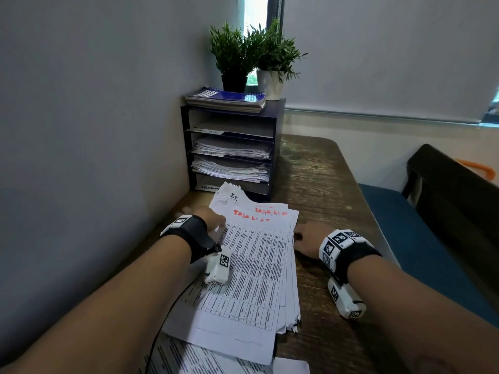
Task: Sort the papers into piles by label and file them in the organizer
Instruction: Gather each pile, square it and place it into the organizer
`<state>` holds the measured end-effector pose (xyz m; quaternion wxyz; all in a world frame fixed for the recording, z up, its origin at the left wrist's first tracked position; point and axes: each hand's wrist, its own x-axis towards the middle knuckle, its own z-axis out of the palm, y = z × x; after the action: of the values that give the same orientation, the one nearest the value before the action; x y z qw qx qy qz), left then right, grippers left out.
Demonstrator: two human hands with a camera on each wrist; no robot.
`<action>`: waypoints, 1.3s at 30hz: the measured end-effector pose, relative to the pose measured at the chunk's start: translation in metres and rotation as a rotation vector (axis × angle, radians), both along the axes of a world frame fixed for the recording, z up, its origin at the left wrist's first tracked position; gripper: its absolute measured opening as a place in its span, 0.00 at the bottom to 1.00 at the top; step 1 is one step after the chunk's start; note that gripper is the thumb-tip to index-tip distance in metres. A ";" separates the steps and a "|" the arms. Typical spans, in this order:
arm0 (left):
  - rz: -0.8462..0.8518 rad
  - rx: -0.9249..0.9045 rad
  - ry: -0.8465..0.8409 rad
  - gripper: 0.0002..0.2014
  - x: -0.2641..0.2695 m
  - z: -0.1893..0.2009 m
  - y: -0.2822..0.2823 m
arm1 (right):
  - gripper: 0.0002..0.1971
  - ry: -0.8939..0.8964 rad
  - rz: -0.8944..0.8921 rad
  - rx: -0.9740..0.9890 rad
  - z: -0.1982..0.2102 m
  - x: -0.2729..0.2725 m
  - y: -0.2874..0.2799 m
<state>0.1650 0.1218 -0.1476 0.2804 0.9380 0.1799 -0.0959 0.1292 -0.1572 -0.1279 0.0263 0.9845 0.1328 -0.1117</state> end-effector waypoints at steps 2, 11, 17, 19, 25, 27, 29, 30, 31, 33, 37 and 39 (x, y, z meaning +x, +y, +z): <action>-0.026 -0.087 -0.041 0.23 -0.007 0.005 -0.003 | 0.23 0.003 0.008 -0.004 0.001 -0.001 0.000; -0.094 -0.489 -0.125 0.10 -0.022 0.022 0.009 | 0.23 0.066 -0.056 0.092 0.000 0.002 -0.006; -0.132 -0.943 -0.332 0.21 -0.032 0.035 -0.012 | 0.35 0.216 -0.452 1.229 0.001 0.003 -0.037; -0.157 -1.041 -0.412 0.23 -0.035 0.048 -0.026 | 0.29 0.340 -0.469 1.647 0.011 -0.003 -0.041; -0.204 -1.020 -0.750 0.20 -0.044 0.106 -0.071 | 0.11 -0.036 -0.300 1.711 0.084 -0.014 -0.047; -0.211 -1.019 -0.879 0.16 -0.050 0.129 -0.083 | 0.08 -0.284 -0.207 1.557 0.116 -0.020 -0.046; -0.231 -1.049 -1.013 0.14 -0.057 0.151 -0.095 | 0.11 -0.378 -0.096 1.571 0.144 -0.031 -0.044; -0.242 -1.053 -1.070 0.13 -0.060 0.161 -0.100 | 0.14 -0.398 -0.052 1.572 0.155 -0.037 -0.043; -0.255 -1.043 -1.113 0.12 -0.063 0.168 -0.105 | 0.17 -0.404 -0.021 1.573 0.160 -0.040 -0.045; -0.258 -0.994 -1.151 0.11 -0.066 0.173 -0.112 | 0.22 -0.408 -0.011 1.561 0.163 -0.044 -0.051; -0.136 -0.821 -1.119 0.12 -0.065 0.136 -0.119 | 0.27 -0.332 -0.100 1.602 0.127 -0.045 -0.057; -0.119 -0.751 -1.078 0.14 -0.068 0.112 -0.120 | 0.24 -0.277 -0.144 1.653 0.108 -0.046 -0.060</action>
<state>0.0971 0.0019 -0.0352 0.6336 0.7013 -0.0834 0.3158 0.0837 -0.2168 -0.0195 -0.6945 0.6976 0.1042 0.1419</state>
